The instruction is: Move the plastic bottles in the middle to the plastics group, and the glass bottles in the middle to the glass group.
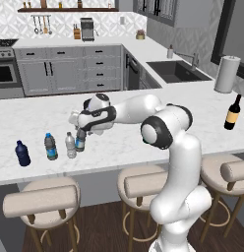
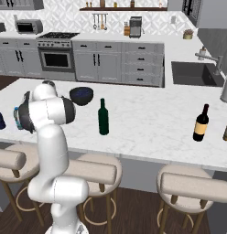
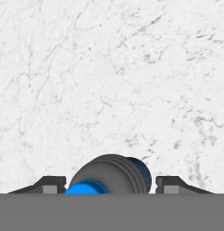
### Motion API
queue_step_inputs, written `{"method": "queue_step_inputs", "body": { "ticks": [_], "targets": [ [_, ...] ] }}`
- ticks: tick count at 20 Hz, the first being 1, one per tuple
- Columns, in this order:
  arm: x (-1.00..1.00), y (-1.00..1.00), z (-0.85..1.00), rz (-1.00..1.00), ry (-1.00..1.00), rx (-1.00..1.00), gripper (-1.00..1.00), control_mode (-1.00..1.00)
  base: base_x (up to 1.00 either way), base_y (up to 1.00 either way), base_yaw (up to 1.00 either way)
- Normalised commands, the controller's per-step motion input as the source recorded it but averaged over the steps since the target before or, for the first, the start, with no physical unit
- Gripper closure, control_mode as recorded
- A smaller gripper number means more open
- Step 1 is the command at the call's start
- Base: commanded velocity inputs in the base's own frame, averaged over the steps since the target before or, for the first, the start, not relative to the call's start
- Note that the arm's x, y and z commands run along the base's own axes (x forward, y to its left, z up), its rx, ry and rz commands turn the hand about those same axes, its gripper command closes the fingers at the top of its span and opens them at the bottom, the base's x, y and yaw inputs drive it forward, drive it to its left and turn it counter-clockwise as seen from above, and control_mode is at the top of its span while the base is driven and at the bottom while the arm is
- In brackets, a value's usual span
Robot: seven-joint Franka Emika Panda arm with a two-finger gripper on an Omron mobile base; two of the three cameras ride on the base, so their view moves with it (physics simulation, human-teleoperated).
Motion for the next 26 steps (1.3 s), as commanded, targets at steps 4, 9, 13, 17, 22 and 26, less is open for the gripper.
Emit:
{"method": "queue_step_inputs", "body": {
  "ticks": [4, 9, 13, 17, 22, 26],
  "targets": [
    [-0.14, 0.00, 0.06, 0.00, 0.00, 0.00, -1.00, -1.00, 0.00, 0.00, 0.00],
    [-0.12, 0.02, 0.29, 0.00, 0.00, 0.00, -1.00, -1.00, 0.00, 0.00, 0.00],
    [-0.03, -0.09, 0.48, 0.00, -0.03, 0.00, -1.00, -1.00, 0.00, 0.00, 0.00],
    [-0.31, -0.45, 0.32, 0.00, -0.04, -0.02, -1.00, -1.00, 0.00, 0.00, 0.00],
    [-0.64, -0.72, 0.04, 0.00, -0.05, -0.01, -1.00, -1.00, 0.00, 0.00, 0.00],
    [-0.73, -0.84, 0.00, 0.00, -0.01, 0.00, -1.00, -1.00, 0.00, 0.00, 0.00]
  ]
}}
